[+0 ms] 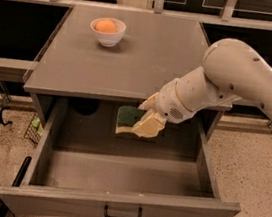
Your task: Pick sponge from top drawer and place on counter
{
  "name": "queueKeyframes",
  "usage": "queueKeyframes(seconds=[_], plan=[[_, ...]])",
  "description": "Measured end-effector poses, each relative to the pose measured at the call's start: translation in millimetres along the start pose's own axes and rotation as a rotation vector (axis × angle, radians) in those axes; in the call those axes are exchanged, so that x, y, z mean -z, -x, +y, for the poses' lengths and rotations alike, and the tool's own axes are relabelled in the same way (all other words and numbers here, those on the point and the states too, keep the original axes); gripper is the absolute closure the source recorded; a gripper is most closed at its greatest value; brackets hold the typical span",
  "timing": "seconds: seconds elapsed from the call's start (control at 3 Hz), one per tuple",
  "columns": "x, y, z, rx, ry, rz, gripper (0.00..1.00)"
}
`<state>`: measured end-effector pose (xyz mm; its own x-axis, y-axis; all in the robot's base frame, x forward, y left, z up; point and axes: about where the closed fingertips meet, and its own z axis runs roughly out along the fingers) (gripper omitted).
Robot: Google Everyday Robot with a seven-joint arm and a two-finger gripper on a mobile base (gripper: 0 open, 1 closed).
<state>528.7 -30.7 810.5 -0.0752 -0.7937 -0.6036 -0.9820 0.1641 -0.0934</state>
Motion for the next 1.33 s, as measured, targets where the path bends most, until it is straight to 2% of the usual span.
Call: queueKeyframes(seconds=[0.67,1.0,1.33], plan=[[34,28,-6,-0.023,-0.019,0.033,1.0],[52,43,-23,-0.044,-0.053,0.056,1.0],[55,54,-48,-0.05,-0.067,0.074,1.0]])
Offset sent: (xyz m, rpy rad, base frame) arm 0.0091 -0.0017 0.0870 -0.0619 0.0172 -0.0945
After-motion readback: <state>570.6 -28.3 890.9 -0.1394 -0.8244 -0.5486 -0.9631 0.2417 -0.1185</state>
